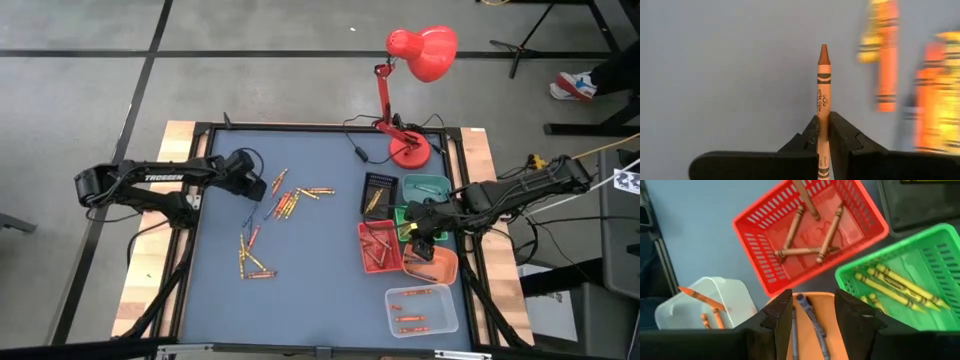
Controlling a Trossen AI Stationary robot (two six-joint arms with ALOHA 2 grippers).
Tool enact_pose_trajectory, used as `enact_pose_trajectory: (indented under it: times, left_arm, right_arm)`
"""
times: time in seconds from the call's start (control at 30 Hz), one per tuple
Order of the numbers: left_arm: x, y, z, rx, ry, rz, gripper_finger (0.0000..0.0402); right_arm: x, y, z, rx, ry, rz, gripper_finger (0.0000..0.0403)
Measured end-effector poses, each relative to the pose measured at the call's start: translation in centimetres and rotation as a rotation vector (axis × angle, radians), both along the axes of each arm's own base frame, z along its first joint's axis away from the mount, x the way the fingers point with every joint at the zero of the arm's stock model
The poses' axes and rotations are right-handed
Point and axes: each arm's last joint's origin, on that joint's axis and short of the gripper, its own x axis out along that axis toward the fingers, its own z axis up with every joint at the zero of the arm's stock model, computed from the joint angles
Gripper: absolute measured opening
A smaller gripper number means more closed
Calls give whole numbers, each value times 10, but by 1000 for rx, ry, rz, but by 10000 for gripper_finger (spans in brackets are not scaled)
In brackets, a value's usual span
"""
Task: Sort crayons
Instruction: Put the brown crayon into the red basket
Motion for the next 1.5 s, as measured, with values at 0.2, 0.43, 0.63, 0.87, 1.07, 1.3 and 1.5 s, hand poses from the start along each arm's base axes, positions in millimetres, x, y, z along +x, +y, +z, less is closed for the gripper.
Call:
enact_pose_trajectory:
  times: [0.2, 0.43, 0.63, 0.87, 1.07, 1.3, 1.5]
  left_arm:
    - [25, -4, 14, 42, -262, -115, 4]
    - [56, -29, 39, 169, -569, -192, 4]
    - [72, -66, 58, 341, -741, -206, 4]
    - [89, -104, 60, 483, -878, -292, 4]
    - [107, -120, 45, 494, -959, -328, 4]
    - [157, -130, 31, 488, -921, -358, 4]
    - [212, -142, 24, 548, -920, -470, 4]
  right_arm:
    - [2, 1, 1, 8, -25, 0, 145]
    - [2, 1, 1, 7, -25, 2, 145]
    - [2, 1, 1, 3, -26, 1, 145]
    - [3, -2, 1, -71, -50, -38, 145]
    - [3, -2, 1, -89, -56, -48, 145]
    - [4, -2, 2, -85, -67, -49, 145]
    - [7, -1, 4, -72, -106, -51, 145]
